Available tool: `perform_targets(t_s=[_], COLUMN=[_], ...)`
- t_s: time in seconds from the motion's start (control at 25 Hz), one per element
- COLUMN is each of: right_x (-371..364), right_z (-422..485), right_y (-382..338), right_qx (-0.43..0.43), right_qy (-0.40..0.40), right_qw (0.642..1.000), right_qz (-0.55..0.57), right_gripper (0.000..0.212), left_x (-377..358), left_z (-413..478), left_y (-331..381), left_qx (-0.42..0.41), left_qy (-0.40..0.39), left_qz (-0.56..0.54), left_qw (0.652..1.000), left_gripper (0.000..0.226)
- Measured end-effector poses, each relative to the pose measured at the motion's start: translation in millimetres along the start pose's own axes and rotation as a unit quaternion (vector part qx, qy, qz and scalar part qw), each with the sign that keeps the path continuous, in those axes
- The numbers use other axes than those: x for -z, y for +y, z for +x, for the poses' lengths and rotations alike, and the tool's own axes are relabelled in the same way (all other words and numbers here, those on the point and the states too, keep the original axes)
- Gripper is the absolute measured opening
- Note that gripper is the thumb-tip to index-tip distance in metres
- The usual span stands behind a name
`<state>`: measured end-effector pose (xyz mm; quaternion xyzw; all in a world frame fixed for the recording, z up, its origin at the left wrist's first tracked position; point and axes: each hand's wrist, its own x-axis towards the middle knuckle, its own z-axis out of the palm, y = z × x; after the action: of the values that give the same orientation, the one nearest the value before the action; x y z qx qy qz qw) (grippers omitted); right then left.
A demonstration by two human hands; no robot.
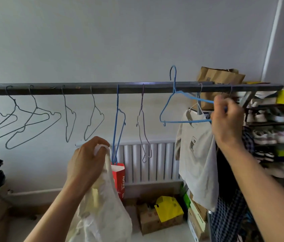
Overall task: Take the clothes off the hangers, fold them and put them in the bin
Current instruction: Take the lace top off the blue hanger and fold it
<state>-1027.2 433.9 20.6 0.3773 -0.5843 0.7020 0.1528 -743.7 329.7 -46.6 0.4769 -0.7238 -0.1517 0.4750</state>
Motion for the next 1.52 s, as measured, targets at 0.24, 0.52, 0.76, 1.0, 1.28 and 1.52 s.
perform_targets(t_s=[0.24,0.52,0.76,1.0,1.28,1.52], right_x=[-43.4,-48.1,-58.8,-96.0,-82.9,-86.8], right_z=[-43.6,-74.4,-149.3,-206.2,-150.6,-128.3], right_y=[30.2,64.7,30.7,24.1,5.6,0.7], right_qx=[-0.014,-0.121,0.060,0.022,0.053,0.105], right_qy=[-0.031,-0.090,-0.069,-0.543,-0.328,-0.338], right_qw=[0.998,0.983,0.994,0.815,0.891,0.905], right_qz=[-0.056,-0.100,-0.057,-0.201,-0.309,-0.235], right_gripper=[0.044,0.044,0.044,0.016,0.012,0.031], left_x=[26.0,29.6,28.2,46.9,72.6,72.6], left_z=[10.0,5.6,6.1,4.8,-10.0,3.4], left_y=[-9.3,-8.3,-8.5,-23.2,-88.6,-116.6], left_qx=[0.058,0.019,-0.031,-0.026,-0.014,-0.028], left_qy=[0.001,-0.045,-0.051,-0.008,0.074,-0.061], left_qz=[-0.153,-0.158,-0.163,-0.179,0.302,0.192], left_qw=[0.987,0.986,0.985,0.984,0.950,0.979], left_gripper=[0.011,0.004,0.004,0.013,0.010,0.023])
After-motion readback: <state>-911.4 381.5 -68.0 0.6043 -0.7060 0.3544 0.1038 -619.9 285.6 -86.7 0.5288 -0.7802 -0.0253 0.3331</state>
